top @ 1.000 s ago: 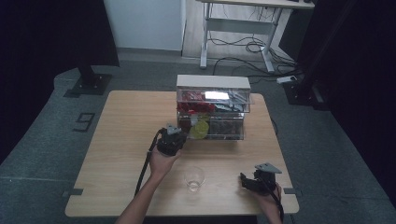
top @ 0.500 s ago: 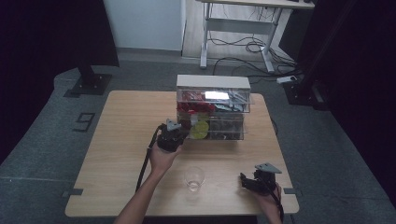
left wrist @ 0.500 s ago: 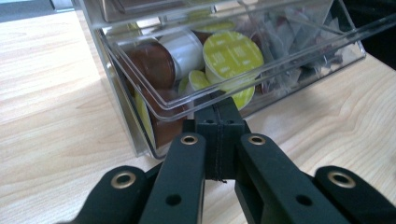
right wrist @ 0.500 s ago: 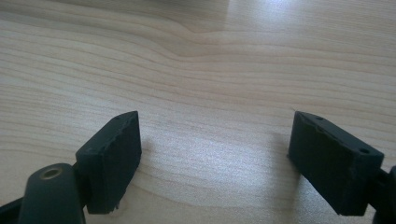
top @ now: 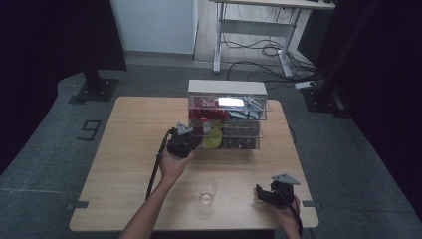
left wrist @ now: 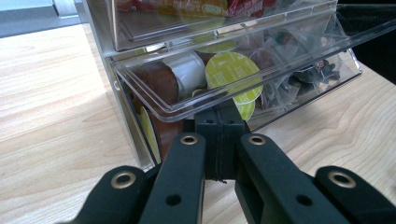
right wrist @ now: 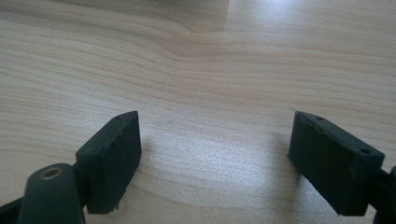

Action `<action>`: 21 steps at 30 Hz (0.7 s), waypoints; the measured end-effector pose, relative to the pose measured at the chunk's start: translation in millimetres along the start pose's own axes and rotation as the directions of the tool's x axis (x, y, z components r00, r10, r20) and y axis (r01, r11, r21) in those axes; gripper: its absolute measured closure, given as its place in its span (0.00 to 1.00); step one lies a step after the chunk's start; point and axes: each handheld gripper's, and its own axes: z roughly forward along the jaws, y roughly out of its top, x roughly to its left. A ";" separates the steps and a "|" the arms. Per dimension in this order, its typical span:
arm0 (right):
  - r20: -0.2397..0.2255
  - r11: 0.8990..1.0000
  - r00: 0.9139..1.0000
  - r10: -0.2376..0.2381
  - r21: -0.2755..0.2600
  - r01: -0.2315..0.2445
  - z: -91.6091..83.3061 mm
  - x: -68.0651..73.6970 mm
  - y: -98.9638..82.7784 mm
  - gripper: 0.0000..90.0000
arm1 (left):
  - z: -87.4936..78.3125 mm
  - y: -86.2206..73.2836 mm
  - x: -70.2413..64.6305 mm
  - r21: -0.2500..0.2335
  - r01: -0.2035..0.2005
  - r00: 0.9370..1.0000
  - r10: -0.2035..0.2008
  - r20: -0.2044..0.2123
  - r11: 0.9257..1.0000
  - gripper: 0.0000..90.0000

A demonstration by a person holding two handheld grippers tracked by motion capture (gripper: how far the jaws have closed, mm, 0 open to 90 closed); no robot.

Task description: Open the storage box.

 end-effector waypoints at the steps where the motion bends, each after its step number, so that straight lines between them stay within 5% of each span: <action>1: 0.000 1.000 1.000 -0.002 -0.001 0.002 0.1 -0.1 0.0 0.19 | -0.2 1.0 0.1 0.001 -0.004 1.000 0.004 -0.001 1.000 1.00; 21: 0.001 1.000 1.000 0.000 -0.002 0.000 0.2 0.0 -0.1 0.19 | -3.1 22.8 4.7 -0.016 -0.008 1.000 0.008 -0.018 1.000 1.00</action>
